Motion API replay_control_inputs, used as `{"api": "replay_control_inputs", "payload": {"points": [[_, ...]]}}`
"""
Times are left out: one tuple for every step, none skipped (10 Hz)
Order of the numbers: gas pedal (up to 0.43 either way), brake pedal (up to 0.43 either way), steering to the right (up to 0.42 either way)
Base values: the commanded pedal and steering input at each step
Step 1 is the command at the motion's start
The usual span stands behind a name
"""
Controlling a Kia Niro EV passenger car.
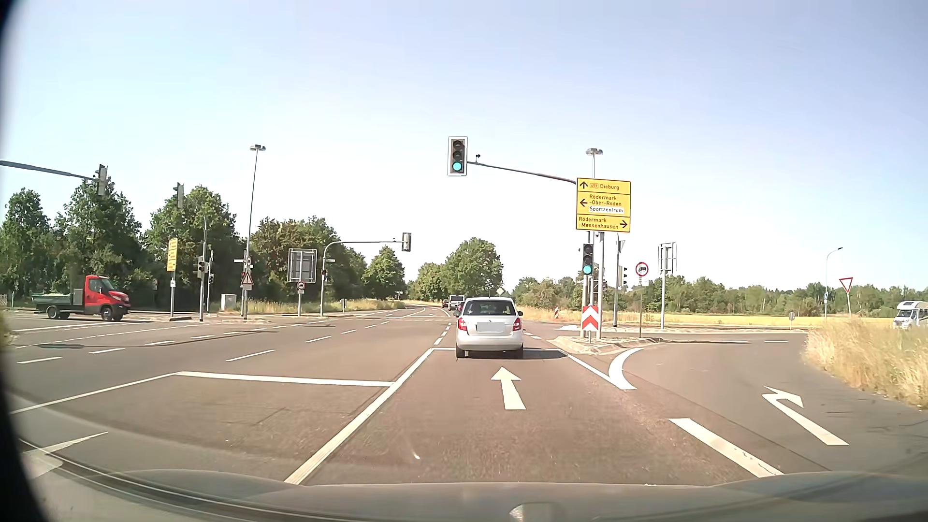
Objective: Follow the waypoints while adhering to traffic rules and regulations
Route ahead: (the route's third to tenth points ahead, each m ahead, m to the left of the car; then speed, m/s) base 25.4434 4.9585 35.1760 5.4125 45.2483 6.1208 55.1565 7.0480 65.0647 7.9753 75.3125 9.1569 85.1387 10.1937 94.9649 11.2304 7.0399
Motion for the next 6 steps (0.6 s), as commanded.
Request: {"api": "replay_control_inputs", "payload": {"points": [[0.240, 0.018, -0.005], [0.240, 0.018, -0.005], [0.240, 0.018, -0.005], [0.240, 0.018, -0.004], [0.240, 0.018, -0.005], [0.240, 0.018, -0.004]]}}
